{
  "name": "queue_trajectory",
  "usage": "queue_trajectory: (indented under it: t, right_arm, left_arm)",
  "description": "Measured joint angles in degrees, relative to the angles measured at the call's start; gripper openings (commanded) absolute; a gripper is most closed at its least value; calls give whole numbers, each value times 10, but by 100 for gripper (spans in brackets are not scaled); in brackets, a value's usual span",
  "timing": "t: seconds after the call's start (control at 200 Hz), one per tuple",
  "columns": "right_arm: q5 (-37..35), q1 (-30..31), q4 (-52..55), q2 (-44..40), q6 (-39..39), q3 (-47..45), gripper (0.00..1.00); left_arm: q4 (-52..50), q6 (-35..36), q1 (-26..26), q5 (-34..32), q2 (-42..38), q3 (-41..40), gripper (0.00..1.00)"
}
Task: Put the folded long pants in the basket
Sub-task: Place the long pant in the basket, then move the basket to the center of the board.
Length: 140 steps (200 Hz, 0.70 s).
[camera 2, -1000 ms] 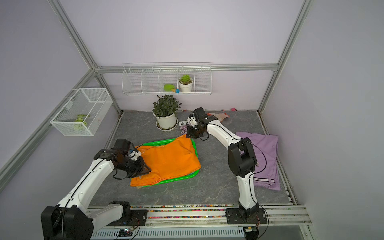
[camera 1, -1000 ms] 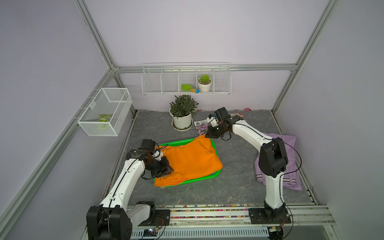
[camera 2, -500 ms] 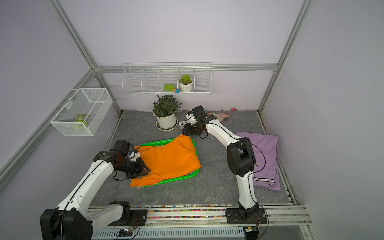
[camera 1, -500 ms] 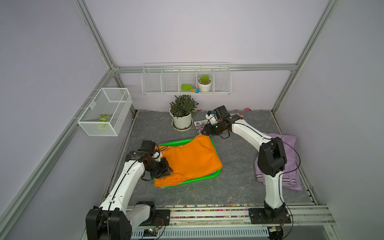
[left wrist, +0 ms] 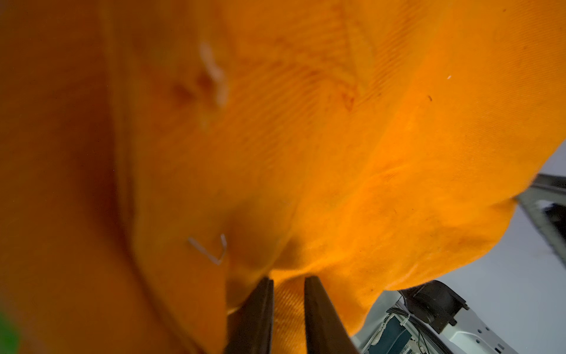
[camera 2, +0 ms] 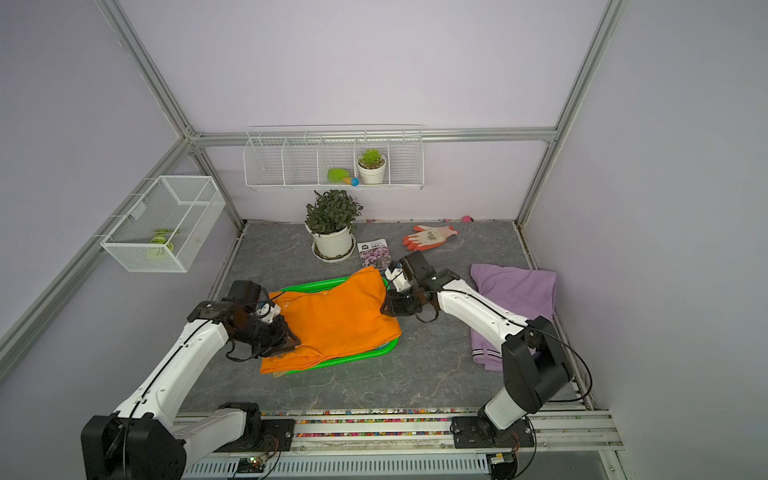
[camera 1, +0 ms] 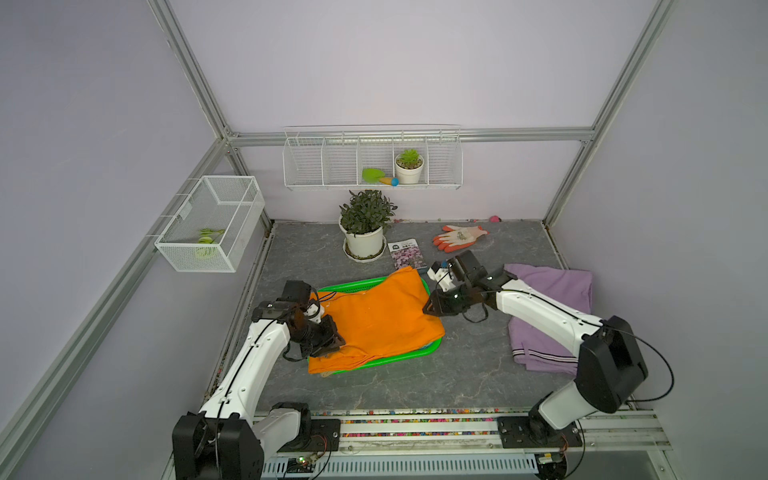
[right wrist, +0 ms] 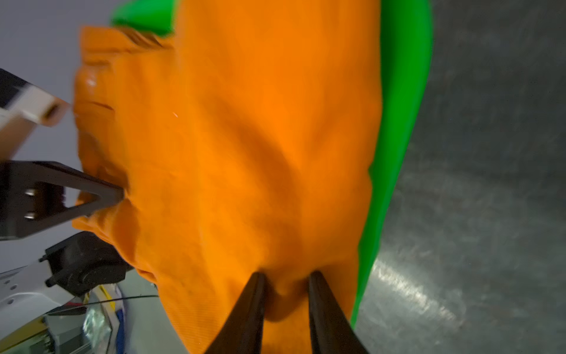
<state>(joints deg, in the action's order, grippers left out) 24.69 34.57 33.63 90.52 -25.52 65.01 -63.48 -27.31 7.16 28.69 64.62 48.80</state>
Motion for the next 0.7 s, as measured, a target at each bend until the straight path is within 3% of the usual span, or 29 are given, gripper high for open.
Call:
queue_trajectory:
  t: [0.105, 0.175, 0.275, 0.495, 0.7]
  right_arm:
    - [-12, 14, -6, -25, 1, -33, 25]
    - [-25, 15, 0, -67, -2, -56, 45]
    - [-57, 14, 22, -125, 2, -67, 59]
    - [-103, 0, 66, -141, 1, -57, 72]
    - [-19, -2, 10, -109, -37, -97, 80]
  left_arm:
    - [-3, 0, 0, -9, 0, 0, 24]
    - [-3, 0, 0, -13, -2, 0, 25]
    - [-3, -1, 0, -17, -3, 0, 27]
    - [-11, -7, 1, -25, -3, 12, 28]
    - [-23, -8, 1, -46, -5, 25, 29]
